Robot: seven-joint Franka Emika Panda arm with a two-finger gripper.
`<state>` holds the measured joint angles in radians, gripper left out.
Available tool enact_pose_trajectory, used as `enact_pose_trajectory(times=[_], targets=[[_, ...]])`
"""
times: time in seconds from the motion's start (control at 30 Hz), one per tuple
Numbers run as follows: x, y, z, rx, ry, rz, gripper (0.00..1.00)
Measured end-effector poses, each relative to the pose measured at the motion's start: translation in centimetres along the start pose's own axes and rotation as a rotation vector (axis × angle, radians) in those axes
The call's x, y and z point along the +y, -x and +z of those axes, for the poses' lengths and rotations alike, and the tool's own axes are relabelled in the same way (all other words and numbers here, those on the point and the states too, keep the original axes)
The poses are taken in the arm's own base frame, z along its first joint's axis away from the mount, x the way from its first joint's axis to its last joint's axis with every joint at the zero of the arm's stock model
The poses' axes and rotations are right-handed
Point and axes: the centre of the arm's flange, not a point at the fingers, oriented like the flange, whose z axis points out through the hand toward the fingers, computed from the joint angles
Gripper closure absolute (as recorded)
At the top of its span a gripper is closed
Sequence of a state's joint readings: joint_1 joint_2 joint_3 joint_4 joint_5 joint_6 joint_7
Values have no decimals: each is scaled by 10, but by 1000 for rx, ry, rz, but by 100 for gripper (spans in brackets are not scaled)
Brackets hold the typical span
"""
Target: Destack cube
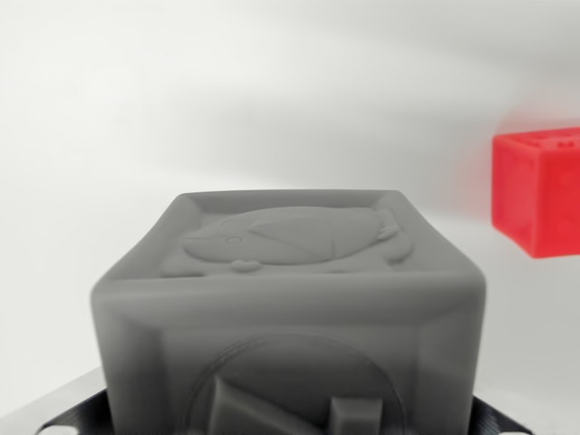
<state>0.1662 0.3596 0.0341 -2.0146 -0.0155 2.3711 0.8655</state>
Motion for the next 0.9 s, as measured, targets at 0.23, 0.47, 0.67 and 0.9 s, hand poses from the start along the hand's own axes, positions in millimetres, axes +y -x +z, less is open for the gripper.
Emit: enact_pose_trajectory(times=[0.23, 0.47, 0.67, 0.9], targets=[[-9, 11, 2, 0, 0, 11, 100], [-18, 22, 4, -1, 0, 22, 100], [-26, 31, 6, -1, 1, 31, 100], [-34, 41, 8, -1, 1, 42, 100]])
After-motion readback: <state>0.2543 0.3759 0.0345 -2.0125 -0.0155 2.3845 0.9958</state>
